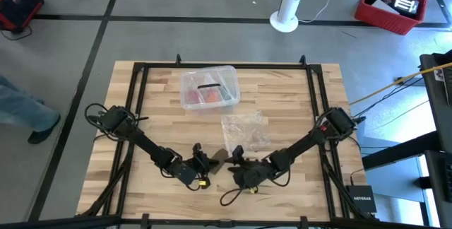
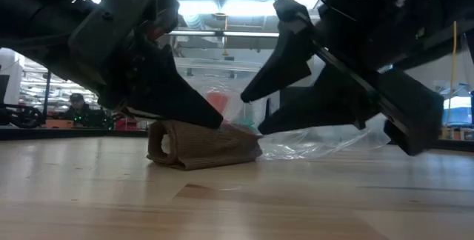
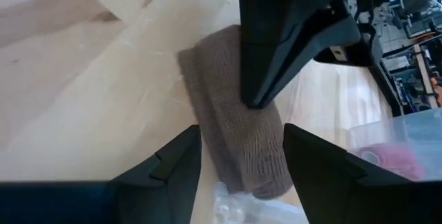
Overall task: Roll bandage
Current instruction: Roll the brown bandage
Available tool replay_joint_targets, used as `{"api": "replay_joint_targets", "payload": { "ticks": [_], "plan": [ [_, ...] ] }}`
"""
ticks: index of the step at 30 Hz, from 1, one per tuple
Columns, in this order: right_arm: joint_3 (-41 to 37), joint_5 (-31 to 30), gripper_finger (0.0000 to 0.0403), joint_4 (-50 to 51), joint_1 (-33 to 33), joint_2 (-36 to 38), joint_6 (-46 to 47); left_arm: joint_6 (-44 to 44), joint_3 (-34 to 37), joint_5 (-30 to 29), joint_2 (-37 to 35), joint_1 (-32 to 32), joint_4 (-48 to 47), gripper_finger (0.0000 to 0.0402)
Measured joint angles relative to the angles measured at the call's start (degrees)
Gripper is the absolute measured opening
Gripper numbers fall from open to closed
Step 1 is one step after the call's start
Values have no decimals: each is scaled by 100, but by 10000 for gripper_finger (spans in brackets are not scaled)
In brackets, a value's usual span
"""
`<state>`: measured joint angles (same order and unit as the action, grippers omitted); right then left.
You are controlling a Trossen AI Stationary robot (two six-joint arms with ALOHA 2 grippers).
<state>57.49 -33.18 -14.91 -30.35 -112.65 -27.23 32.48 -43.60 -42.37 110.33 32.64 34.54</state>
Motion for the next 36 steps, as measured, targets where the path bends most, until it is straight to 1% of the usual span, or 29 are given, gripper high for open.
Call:
{"api": "replay_joint_targets", "payload": {
  "ticks": [4, 7, 9, 11, 13, 16, 18, 20, 21, 24, 27, 29, 31, 33, 36],
  "plan": [
    [0, 111, 204, -132, 128, 1, 19, -359, -75, 45, -295, 35, -109, 15],
    [59, 415, 203, -181, 254, 1, -11, -891, -147, 225, -657, 97, -136, 15],
    [182, 637, 202, -146, 340, 1, -104, -1146, -139, 339, -987, 152, -449, 15],
    [326, 1059, 202, -152, 466, 1, -159, -1191, -137, 340, -1478, 202, -1043, 15],
    [462, 1595, 202, -96, 643, 1, -119, -961, -148, 294, -2002, 241, -1834, 15],
    [669, 2647, 202, 142, 1035, -3, 66, -232, -111, 230, -2511, 349, -3211, 15],
    [752, 3298, 202, 289, 1310, -65, 242, 313, 61, 60, -2600, 431, -3697, 15],
    [757, 3717, 202, 364, 1522, -183, 360, 783, 325, -5, -2546, 515, -3671, 15],
    [757, 3811, 202, 409, 1607, -234, 434, 996, 462, -6, -2456, 531, -3525, 15],
    [757, 4170, 202, 505, 1713, -274, 460, 1327, 781, -21, -2070, 582, -2740, 15],
    [763, 4344, 202, 554, 1651, -274, 451, 1130, 862, -4, -1550, 535, -1728, 15],
    [765, 4375, 202, 608, 1583, -271, 449, 843, 852, 212, -1169, 472, -1318, 15],
    [767, 4355, 202, 650, 1532, -270, 426, 624, 784, 349, -841, 393, -1041, 15],
    [769, 4276, 202, 690, 1496, -268, 404, 453, 716, 365, -633, 325, -786, 15],
    [770, 4234, 202, 705, 1500, -268, 389, 325, 649, 390, -544, 247, -824, 15]
  ]
}}
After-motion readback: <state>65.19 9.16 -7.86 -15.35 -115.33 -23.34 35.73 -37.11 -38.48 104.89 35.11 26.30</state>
